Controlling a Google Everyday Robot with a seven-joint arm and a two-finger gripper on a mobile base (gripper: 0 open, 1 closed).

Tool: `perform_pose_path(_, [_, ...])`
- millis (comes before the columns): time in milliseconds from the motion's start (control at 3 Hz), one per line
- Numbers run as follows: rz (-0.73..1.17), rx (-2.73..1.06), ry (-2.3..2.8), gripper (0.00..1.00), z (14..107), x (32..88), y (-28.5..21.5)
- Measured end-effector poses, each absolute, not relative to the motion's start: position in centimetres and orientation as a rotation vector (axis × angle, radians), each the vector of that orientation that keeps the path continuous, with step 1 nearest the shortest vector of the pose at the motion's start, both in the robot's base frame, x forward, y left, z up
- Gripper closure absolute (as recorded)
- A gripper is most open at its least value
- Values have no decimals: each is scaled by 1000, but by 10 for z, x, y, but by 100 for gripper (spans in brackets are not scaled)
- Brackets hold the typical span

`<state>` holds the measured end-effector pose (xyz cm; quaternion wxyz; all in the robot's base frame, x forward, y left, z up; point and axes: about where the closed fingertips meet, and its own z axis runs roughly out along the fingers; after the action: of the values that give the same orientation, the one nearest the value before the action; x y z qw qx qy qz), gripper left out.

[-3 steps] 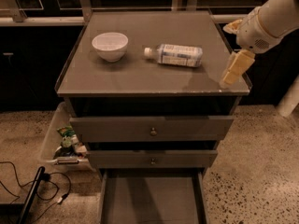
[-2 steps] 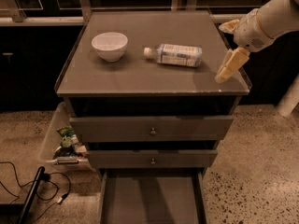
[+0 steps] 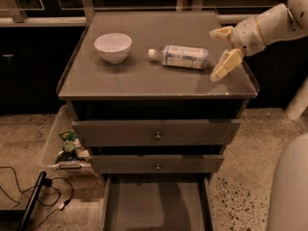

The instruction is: Place blue plastic bottle into bottom drawer

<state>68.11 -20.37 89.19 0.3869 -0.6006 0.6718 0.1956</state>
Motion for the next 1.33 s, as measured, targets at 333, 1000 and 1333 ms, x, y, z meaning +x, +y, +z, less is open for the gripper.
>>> perform_pose_path(333, [592,-1542,1670,0,893,688,-183])
perform_pose_path(1000, [560,-1593,1698,0,892,710,-156])
perform_pose_path(1333, [515,-1615,1749,0,884,722,-150])
